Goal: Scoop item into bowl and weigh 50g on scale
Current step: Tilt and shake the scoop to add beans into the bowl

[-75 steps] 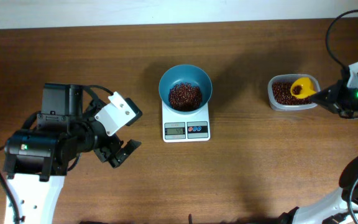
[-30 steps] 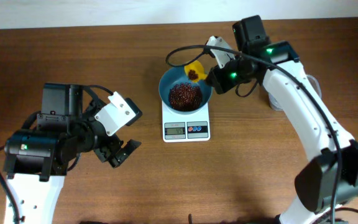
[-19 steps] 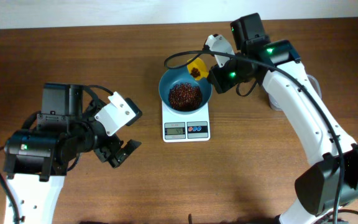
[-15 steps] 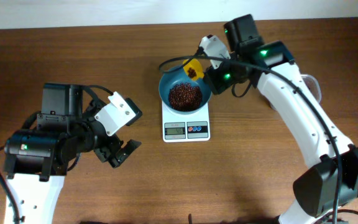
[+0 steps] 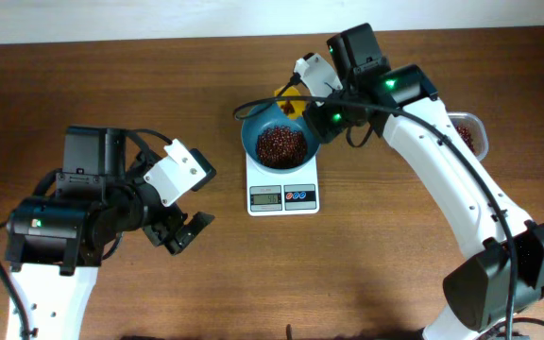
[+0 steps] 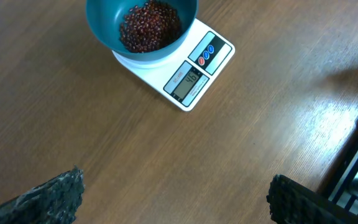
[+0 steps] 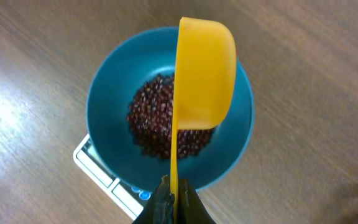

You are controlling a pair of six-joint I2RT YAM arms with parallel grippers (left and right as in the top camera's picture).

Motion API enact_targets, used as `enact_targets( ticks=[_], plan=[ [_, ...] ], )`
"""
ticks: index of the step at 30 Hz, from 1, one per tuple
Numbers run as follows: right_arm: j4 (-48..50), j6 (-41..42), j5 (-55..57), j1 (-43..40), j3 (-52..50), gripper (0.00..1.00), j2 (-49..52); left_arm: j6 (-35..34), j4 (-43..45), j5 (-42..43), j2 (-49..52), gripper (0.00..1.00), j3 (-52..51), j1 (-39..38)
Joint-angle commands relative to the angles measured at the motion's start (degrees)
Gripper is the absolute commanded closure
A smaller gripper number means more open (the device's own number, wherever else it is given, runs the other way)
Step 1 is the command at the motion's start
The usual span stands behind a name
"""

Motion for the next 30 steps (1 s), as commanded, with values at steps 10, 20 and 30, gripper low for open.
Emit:
enact_targets(
  ticks=[10,20,30],
  plan=[
    [0.3,0.2,3.7,1.4,1.4,0.96,0.9,-0.7,0.1,1.0,0.1,0.01,1.0,0.3],
    [0.4,0.4,3.2,1.5,2.0,0.96,1.3,-0.7,0.0,1.0,0.1,0.01,1.0,0.3],
    [1.2,0.4,5.1,2.6,2.2,0.96,1.8,-0.7,0.1,1.0,0.1,0.01,1.0,0.3]
  ],
)
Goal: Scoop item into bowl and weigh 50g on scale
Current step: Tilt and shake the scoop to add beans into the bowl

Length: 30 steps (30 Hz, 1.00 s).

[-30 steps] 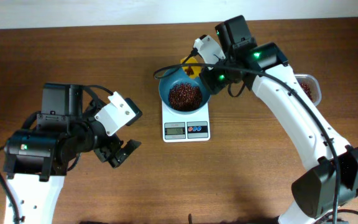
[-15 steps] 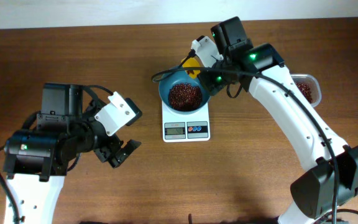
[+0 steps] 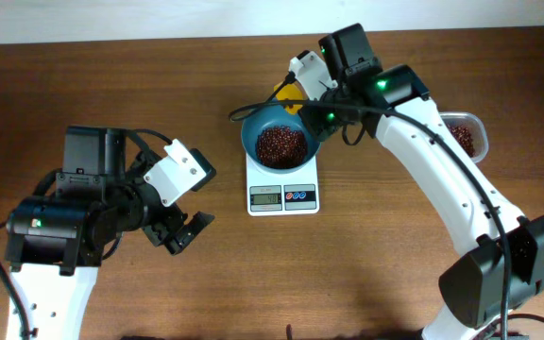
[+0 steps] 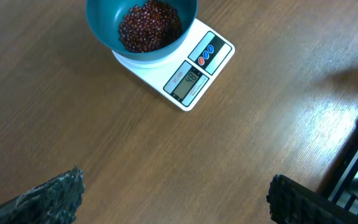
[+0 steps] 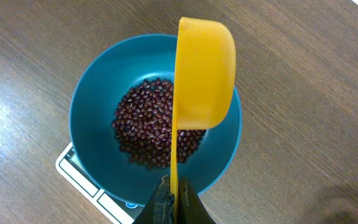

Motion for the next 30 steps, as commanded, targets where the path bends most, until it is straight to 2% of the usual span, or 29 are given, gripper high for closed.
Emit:
enact_targets(
  ticks=[1,6,11,15,18,21,23,24,28,30],
  plan=[
    [-1.7,0.4,1.4,1.3,1.3,0.96,1.0,-0.7,0.1,1.0,0.1,0.01,1.0,0.3],
    [-4.1,0.4,2.1,2.1,1.3,0.96,1.2,-0.7,0.1,1.0,0.1,0.01,1.0,0.3],
    [-1.5,0.4,2.6,2.0,1.4,0.96,1.2,-0.7,0.1,1.0,0.1,0.01,1.0,0.3],
    [-7.4,0.4,2.6,2.0,1.4,0.96,1.3,-0.7,0.1,1.0,0.1,0.01,1.0,0.3],
    [-1.7,0.4,2.6,1.9,1.4,0.96,1.3,-0.7,0.1,1.0,0.1,0.01,1.0,0.3],
    [-1.6,0.5,0.8,1.9,1.4,0.96,1.3,-0.7,0.1,1.0,0.1,0.01,1.0,0.3],
    [-1.6,1.5,-4.3,1.6,1.4,0.96,1.2,-0.7,0.1,1.0,0.1,0.01,1.0,0.3],
    [-1.7,5.0,-6.9,0.7,1.4,0.96,1.2,-0.7,0.1,1.0,0.1,0.01,1.0,0.3],
    [-1.6,7.7,-30.0,-7.7,1.4,0.96,1.2,-0.7,0.1,1.0,0.1,0.01,1.0,0.3],
    [-1.2,9.8,-33.6,-10.4,1.4,0.96,1.2,-0.7,0.1,1.0,0.1,0.01,1.0,0.3]
  ],
)
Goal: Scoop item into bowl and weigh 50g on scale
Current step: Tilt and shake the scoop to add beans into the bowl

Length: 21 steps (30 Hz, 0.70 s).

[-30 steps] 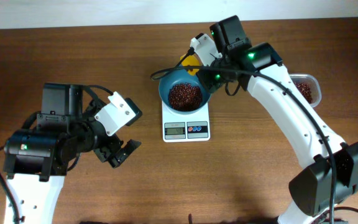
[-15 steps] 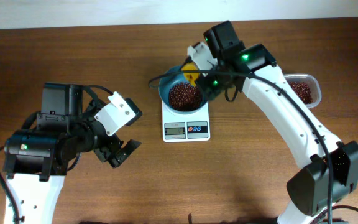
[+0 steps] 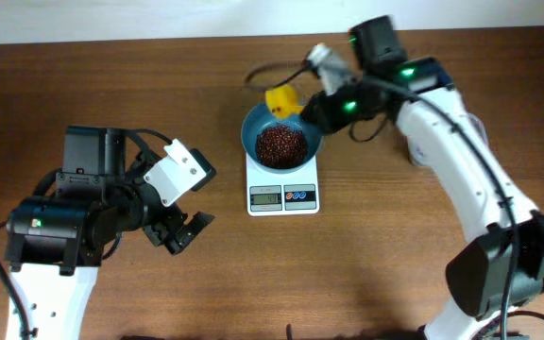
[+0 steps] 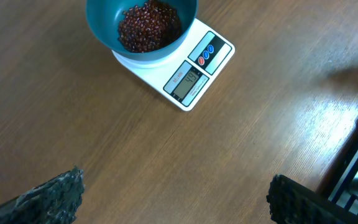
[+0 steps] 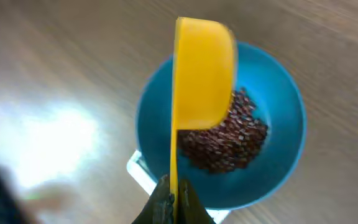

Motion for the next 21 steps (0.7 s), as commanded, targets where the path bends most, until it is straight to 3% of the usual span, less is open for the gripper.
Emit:
enact_targets(
  ticks=[1,9,11,16,21],
  plan=[
    [0.4,3.3,-14.7,-7.1,1.1,0.96,0.4,-0.7,0.1,1.0,0.1,0.01,1.0,0.3],
    [-0.7,2.7,-10.1,-7.7,1.1,0.96,0.4,-0.7,0.1,1.0,0.1,0.01,1.0,0.3],
    [-2.9,-1.6,-7.3,-6.9,1.1,0.96,0.5,-0.7,0.1,1.0,0.1,0.01,1.0,0.3],
    [-3.5,-11.2,14.3,0.5,1.1,0.96,0.5,-0.7,0.1,1.0,0.1,0.01,1.0,0.3],
    [-2.4,-14.4,30.9,5.4,1.1,0.96,0.5,-0.7,0.1,1.0,0.1,0.01,1.0,0.3]
  ],
)
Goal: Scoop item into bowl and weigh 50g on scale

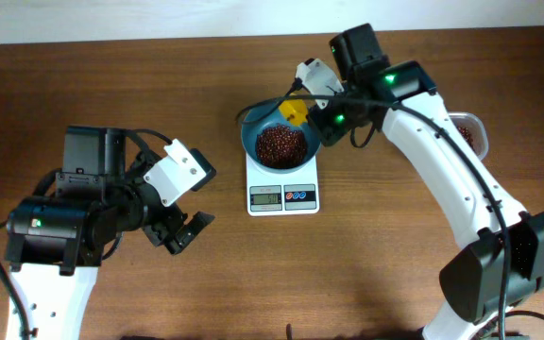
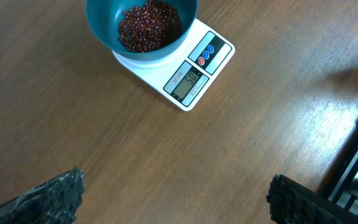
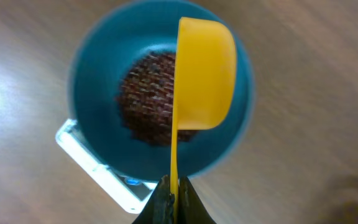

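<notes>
A teal bowl [image 1: 270,121] holding dark red beans [image 1: 281,145] sits on the white scale [image 1: 282,194]; its display [image 2: 190,79] shows digits in the left wrist view. My right gripper [image 3: 172,193] is shut on the thin handle of a yellow scoop [image 3: 204,71], held on edge over the bowl [image 3: 98,74]; the scoop [image 1: 295,111] hangs over the bowl's far right rim. My left gripper [image 1: 185,229] hovers open over bare table, down-left of the scale, with both dark fingertips [image 2: 48,194] at the frame's bottom edge.
A clear container of beans [image 1: 472,135] stands at the right, partly hidden behind my right arm. A cable [image 1: 263,106] loops past the bowl's far-left side. Dark equipment shows at the right edge of the left wrist view.
My right gripper and the yellow scoop shifted from beyond the bowl's far rim to over the bowl's right side. The bowl, the scale and my left arm stayed put.
The scoop was held tipped on edge over the bowl, whose scale read about 46. A second later the reading looked near 50. Then the scoop was past the far rim, and now it hangs over the bowl again. My left gripper stayed open throughout.
</notes>
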You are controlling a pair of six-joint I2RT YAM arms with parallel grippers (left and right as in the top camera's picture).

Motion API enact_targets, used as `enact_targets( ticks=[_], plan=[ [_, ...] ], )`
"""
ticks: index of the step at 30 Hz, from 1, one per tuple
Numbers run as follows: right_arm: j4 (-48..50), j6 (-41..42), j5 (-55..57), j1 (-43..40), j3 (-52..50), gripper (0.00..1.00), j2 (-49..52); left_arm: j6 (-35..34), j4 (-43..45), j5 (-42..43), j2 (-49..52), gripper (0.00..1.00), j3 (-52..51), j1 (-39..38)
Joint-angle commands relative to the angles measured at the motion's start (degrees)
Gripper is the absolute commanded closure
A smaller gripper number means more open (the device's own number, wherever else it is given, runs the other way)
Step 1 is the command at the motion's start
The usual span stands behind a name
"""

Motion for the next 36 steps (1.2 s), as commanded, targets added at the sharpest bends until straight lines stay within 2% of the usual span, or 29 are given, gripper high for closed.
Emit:
enact_targets(
  ticks=[1,5,17,25,27,29,31,32,33,34,36],
  plan=[
    [1.8,-4.3,17.0,2.7,1.1,0.96,0.5,-0.7,0.1,1.0,0.2,0.01,1.0,0.3],
    [4.1,-4.3,18.5,3.2,1.1,0.96,0.5,-0.7,0.1,1.0,0.2,0.01,1.0,0.3],
    [3.2,-4.0,10.5,5.4,1.9,0.96,-1.0,-0.7,0.1,1.0,0.2,0.01,1.0,0.3],
    [-0.8,-4.9,12.7,4.9,1.9,0.96,-1.1,-0.7,0.1,1.0,0.2,0.01,1.0,0.3],
    [-0.6,-8.3,13.7,5.4,3.9,0.96,-1.2,-0.7,0.1,1.0,0.2,0.01,1.0,0.3],
    [0.1,-6.8,12.9,5.4,6.5,0.96,-1.2,-0.7,0.1,1.0,0.2,0.01,1.0,0.3],
    [-0.1,-5.5,9.2,5.2,6.5,0.96,-1.2,-0.7,0.1,1.0,0.2,0.01,1.0,0.3],
    [0.1,-1.9,5.5,4.9,6.5,0.96,-1.2,-0.7,0.1,1.0,0.2,0.01,1.0,0.3],
    [0.0,5.2,2.0,3.8,6.6,0.96,-1.2,-0.7,0.1,1.0,0.2,0.01,1.0,0.3],
    [0.0,9.7,-7.0,0.9,6.7,0.96,-1.2,-0.7,0.1,1.0,0.2,0.01,1.0,0.3],
    [1.4,12.4,-22.7,-5.1,6.7,0.96,-1.1,-0.7,0.1,1.0,0.2,0.01,1.0,0.3]
  ],
)
